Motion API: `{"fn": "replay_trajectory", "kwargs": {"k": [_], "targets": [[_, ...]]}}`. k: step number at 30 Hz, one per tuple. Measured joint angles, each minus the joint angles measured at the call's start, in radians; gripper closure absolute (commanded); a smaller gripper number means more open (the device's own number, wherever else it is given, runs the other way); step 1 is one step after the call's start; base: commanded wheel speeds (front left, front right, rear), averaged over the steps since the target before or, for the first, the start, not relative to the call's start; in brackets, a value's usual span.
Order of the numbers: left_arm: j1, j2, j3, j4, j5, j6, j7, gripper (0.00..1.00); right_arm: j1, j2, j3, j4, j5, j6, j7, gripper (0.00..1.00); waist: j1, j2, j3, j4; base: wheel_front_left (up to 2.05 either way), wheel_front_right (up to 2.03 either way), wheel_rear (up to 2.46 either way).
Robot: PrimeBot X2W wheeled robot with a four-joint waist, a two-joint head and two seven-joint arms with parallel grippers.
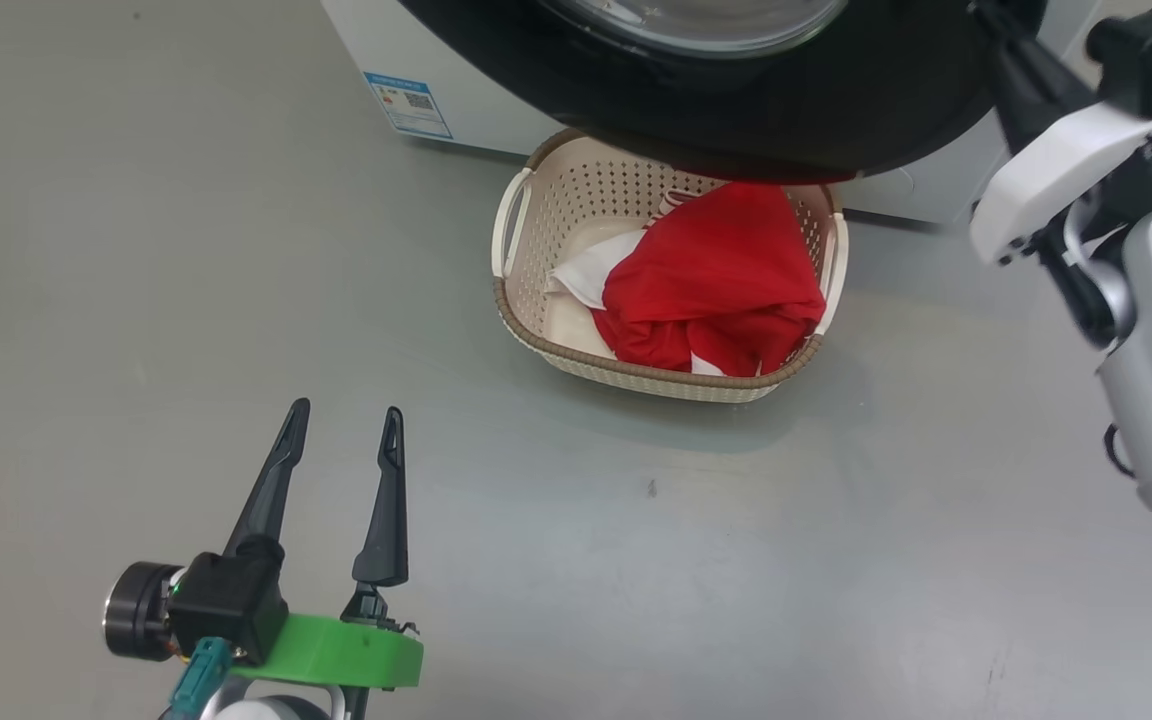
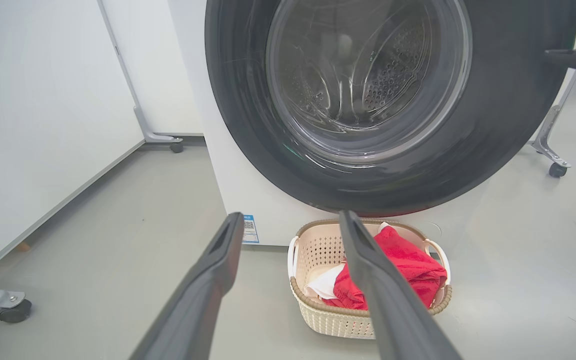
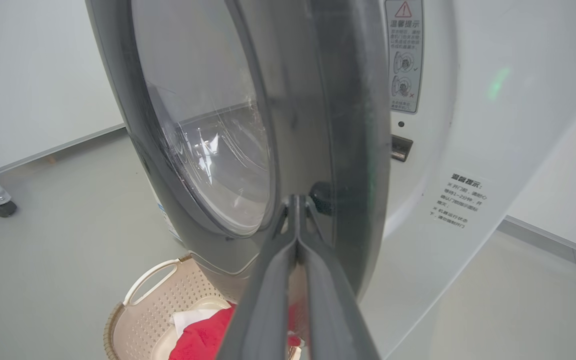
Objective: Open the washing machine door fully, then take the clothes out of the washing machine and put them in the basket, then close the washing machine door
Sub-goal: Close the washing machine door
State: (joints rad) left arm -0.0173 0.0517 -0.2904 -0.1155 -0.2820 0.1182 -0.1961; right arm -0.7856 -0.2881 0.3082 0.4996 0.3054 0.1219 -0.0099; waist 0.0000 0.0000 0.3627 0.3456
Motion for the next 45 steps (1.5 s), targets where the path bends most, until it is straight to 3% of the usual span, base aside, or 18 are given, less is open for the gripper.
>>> {"fn": "replay_trajectory", "kwargs": {"k": [24,45], "targets": [[-0.045,-0.007,-0.053,0.030,-0.035,0.000,-0.026,0.00,-0.235,-0.124,-0.080,0.170,-0.019,-0.010,0.003,1.00,0.0000,0.0000,0.069,0.095,0.00,0.00,0.00],[-0.063,-0.010,-0.067,0.066,-0.043,0.000,-0.043,0.00,-0.310,-0.114,-0.051,0.284,-0.028,-0.009,-0.046,1.00,0.0000,0.0000,0.084,0.113,0.00,0.00,0.00]]}}
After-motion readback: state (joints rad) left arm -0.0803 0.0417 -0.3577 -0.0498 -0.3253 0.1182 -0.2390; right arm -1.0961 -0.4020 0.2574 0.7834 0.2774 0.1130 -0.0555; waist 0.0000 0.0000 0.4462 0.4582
